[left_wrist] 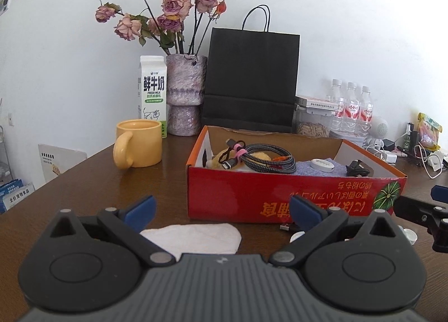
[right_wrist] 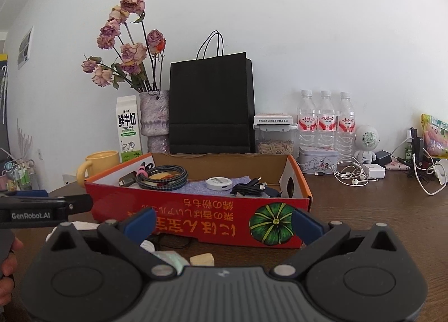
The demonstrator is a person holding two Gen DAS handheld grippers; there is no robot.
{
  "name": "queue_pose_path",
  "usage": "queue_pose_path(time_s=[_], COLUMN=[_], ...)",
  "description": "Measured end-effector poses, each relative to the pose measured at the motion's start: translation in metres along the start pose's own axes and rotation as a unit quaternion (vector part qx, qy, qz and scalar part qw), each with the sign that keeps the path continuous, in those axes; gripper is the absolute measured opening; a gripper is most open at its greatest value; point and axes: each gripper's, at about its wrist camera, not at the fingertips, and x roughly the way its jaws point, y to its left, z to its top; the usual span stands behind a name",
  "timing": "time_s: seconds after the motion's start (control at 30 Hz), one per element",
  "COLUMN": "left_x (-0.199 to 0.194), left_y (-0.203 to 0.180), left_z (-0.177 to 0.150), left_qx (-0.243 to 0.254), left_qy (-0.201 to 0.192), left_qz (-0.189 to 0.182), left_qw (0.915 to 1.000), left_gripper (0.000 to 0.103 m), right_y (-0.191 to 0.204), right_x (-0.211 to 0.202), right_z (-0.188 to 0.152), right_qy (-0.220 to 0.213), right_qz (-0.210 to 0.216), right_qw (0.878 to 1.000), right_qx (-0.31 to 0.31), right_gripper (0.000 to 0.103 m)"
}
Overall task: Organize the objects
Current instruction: 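Grasp the clear plastic bag with right tool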
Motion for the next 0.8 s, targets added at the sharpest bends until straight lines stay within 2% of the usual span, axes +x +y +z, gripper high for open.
queue_pose_path(time_s=[0.27, 0.4, 0.47, 0.5, 0.53, 0.57, 0.6, 0.63, 0.7, 0.8], left_x=[-0.026, -0.032, -0.031, -0.03, -0.03, -0.03, -0.03, -0.03, -0.03, -0.029], left_y=[0.004, 0.008, 0.009, 0.008, 0.008, 0.008, 0.008, 0.009, 0.01, 0.012], left_z=[-0.014, -0.018, -0.017, -0.017, -0.017, -0.017, -0.017, -0.017, -0.017, -0.018], left_qx=[0.008, -0.006, -0.01, -0.009, -0.008, -0.008, -0.009, -0.01, -0.014, -0.021], left_qy=[0.017, 0.03, 0.034, 0.036, 0.037, 0.036, 0.036, 0.038, 0.041, 0.047], left_qz=[-0.001, -0.001, 0.002, 0.004, 0.005, 0.006, 0.007, 0.007, 0.008, 0.008], left_qw=[0.9998, 0.9995, 0.9994, 0.9993, 0.9993, 0.9993, 0.9993, 0.9992, 0.999, 0.9986], left_gripper=[0.103, 0.103, 0.103, 0.103, 0.103, 0.103, 0.103, 0.103, 0.103, 0.103], right_y=[0.018, 0.029, 0.034, 0.035, 0.036, 0.037, 0.038, 0.038, 0.039, 0.038], right_x=[-0.02, -0.018, -0.01, -0.005, 0.0, 0.004, 0.006, 0.006, 0.001, -0.014], right_z=[-0.012, -0.014, -0.015, -0.015, -0.015, -0.016, -0.017, -0.018, -0.018, -0.017], right_qy=[0.031, 0.057, 0.083, 0.096, 0.111, 0.122, 0.128, 0.13, 0.116, 0.073], right_qz=[0.021, 0.032, 0.031, 0.032, 0.037, 0.041, 0.044, 0.049, 0.053, 0.043], right_qw=[0.999, 0.997, 0.995, 0.994, 0.993, 0.991, 0.991, 0.99, 0.992, 0.996], right_qx=[-0.017, -0.03, -0.034, -0.033, -0.029, -0.025, -0.022, -0.02, -0.023, -0.022], right_gripper=[0.103, 0.102, 0.096, 0.088, 0.075, 0.066, 0.045, 0.038, 0.037, 0.037])
